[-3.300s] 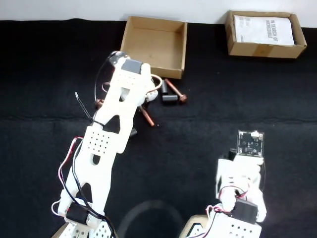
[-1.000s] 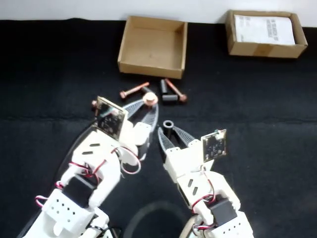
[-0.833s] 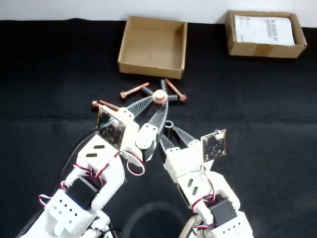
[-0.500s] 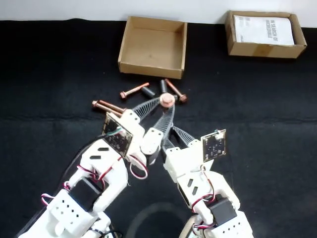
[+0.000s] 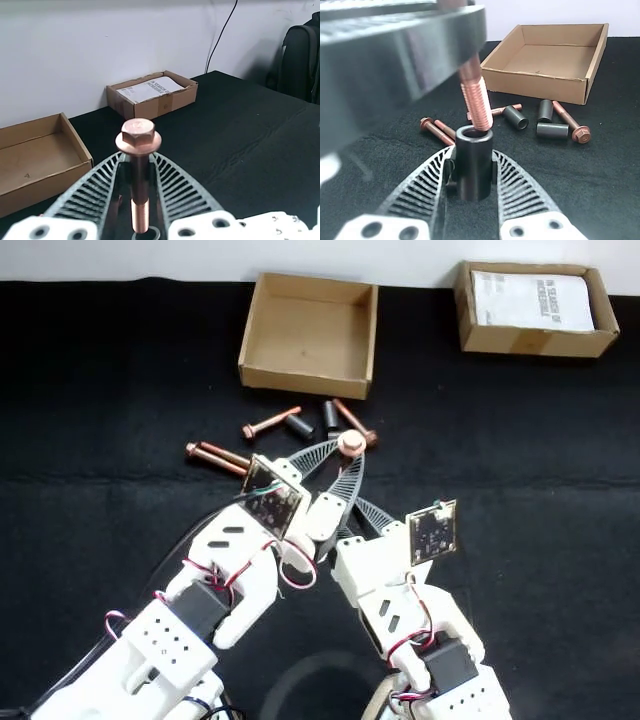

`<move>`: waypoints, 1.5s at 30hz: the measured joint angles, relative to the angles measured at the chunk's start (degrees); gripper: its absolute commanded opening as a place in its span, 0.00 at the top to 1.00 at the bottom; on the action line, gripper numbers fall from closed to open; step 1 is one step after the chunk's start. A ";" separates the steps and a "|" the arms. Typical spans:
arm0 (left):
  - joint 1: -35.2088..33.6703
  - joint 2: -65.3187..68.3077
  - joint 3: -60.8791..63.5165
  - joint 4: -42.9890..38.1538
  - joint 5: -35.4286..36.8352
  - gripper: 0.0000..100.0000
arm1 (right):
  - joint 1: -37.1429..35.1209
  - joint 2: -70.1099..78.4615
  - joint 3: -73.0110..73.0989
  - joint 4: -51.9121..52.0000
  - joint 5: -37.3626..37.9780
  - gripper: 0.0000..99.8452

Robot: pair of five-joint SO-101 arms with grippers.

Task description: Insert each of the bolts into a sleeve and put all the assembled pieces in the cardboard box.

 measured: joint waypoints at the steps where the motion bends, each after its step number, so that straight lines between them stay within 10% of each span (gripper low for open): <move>1: 0.00 0.26 0.00 -0.18 0.00 0.99 | 0.00 0.00 0.00 0.00 0.00 0.99; 21: 0.35 0.62 -11.34 15.82 6.24 0.99 | 3.08 0.00 0.00 0.00 0.00 0.99; 45: -0.62 6.07 -16.18 15.82 6.24 0.99 | 3.08 0.00 0.00 -1.67 4.04 0.99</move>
